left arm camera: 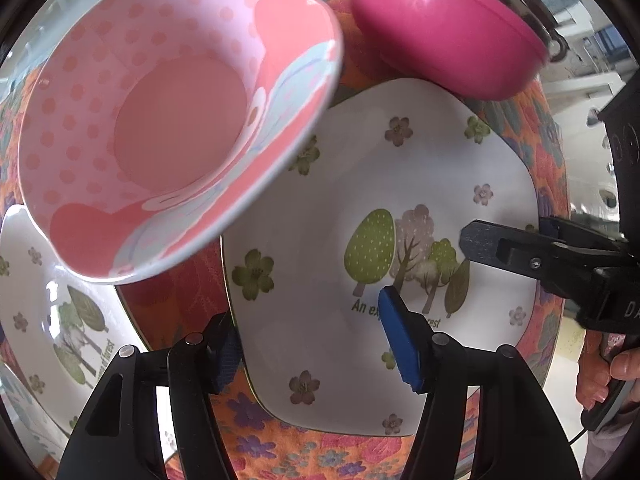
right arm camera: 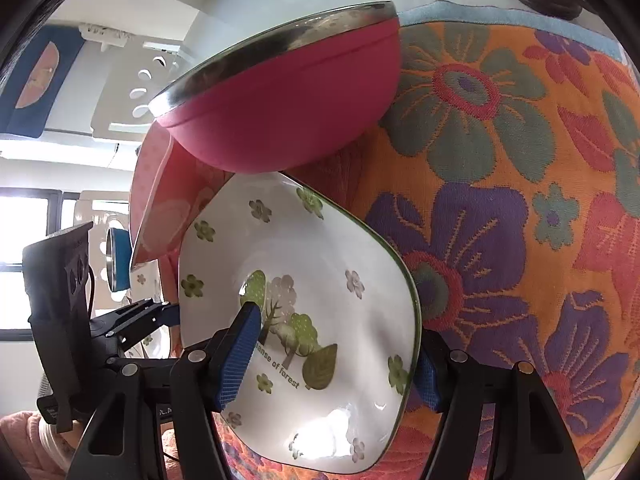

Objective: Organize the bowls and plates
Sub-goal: 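Lift the forest plate with both grippers and carry it toward the blue-leaf plate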

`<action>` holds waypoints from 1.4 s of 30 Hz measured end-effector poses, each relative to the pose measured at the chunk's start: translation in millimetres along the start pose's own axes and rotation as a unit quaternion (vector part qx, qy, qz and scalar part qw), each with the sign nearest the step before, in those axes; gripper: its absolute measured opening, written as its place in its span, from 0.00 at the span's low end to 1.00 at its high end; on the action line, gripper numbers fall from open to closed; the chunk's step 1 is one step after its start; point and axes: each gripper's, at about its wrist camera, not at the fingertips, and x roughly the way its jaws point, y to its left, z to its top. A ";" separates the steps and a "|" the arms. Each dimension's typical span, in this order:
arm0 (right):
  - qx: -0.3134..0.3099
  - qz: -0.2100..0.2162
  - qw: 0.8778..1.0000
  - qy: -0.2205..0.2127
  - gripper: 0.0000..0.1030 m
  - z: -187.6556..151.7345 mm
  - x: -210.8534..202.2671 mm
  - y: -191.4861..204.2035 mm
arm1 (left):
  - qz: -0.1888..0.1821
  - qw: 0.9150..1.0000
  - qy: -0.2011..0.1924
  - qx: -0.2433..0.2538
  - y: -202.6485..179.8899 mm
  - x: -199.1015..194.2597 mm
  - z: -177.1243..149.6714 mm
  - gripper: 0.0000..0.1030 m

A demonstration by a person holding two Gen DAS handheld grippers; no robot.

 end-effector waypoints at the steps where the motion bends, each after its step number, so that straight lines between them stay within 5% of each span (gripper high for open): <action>1: -0.003 -0.008 1.000 -0.001 0.65 -1.7 1.3 4.0 | 0.000 1.000 0.001 0.006 -1.2 0.1 -1.2 0.58; 20: 0.017 -0.025 0.999 0.016 0.65 -87.3 -3.2 22.5 | -0.049 0.995 0.005 0.083 -18.2 -19.2 -50.2 0.58; 42: 0.010 -0.029 0.999 -0.030 0.65 -139.5 -7.0 136.5 | -0.093 0.995 -0.028 0.035 60.1 -70.8 -131.3 0.58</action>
